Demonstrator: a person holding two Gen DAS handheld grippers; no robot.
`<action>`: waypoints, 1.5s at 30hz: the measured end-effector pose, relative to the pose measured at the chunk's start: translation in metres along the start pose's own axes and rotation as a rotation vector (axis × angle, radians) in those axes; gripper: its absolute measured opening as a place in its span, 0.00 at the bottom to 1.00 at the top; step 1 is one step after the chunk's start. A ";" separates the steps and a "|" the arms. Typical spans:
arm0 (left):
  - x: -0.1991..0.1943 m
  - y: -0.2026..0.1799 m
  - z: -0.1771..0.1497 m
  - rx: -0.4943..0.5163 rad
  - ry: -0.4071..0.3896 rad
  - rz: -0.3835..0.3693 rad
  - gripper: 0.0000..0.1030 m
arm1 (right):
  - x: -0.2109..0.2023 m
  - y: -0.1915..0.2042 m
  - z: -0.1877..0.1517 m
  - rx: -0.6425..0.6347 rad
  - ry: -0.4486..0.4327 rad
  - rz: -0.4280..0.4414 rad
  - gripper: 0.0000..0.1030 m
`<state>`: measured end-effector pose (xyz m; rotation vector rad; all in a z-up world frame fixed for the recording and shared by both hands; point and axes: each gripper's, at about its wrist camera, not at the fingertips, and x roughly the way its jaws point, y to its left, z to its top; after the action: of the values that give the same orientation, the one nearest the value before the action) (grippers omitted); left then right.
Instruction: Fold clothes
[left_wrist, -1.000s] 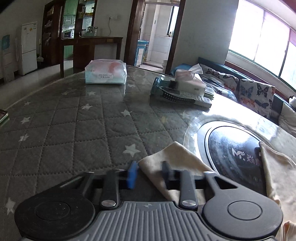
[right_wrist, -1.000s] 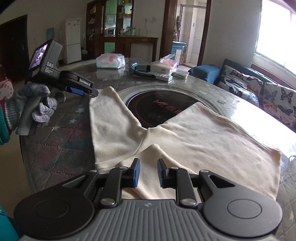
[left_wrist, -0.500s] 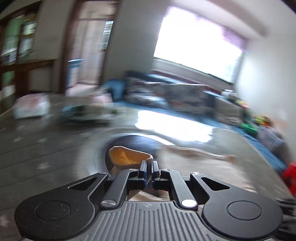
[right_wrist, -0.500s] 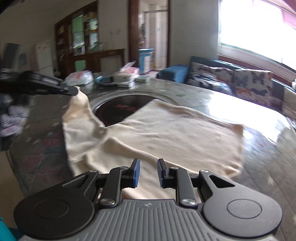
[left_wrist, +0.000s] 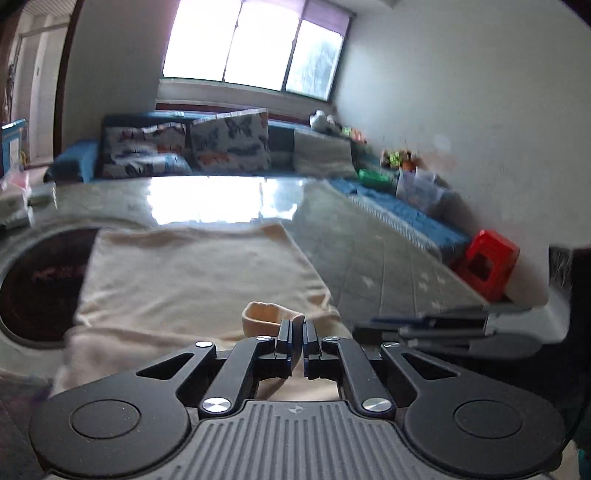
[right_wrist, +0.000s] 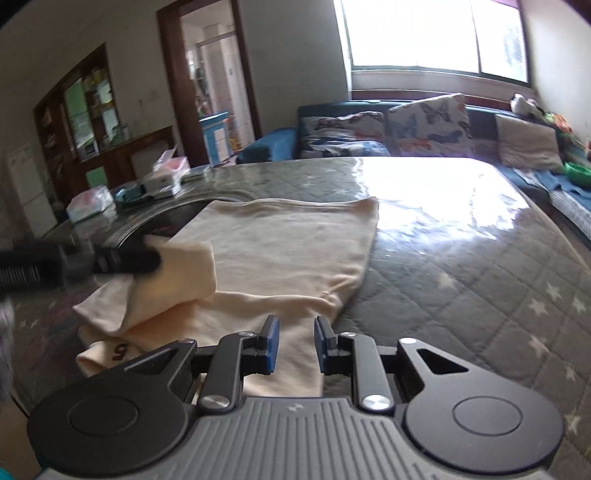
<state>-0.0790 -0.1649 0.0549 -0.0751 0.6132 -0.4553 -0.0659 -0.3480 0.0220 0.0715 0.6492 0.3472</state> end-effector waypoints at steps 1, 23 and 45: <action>0.002 -0.002 -0.004 0.018 0.008 0.006 0.08 | 0.000 -0.003 0.001 0.013 -0.004 -0.005 0.19; -0.074 0.106 -0.050 0.059 0.013 0.301 0.48 | 0.030 0.037 -0.005 0.025 0.149 0.139 0.25; -0.064 0.099 -0.067 0.196 0.026 0.303 0.05 | 0.014 0.045 0.014 -0.145 0.075 -0.033 0.05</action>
<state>-0.1251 -0.0440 0.0143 0.2088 0.5912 -0.2208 -0.0603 -0.3000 0.0332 -0.0915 0.6963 0.3653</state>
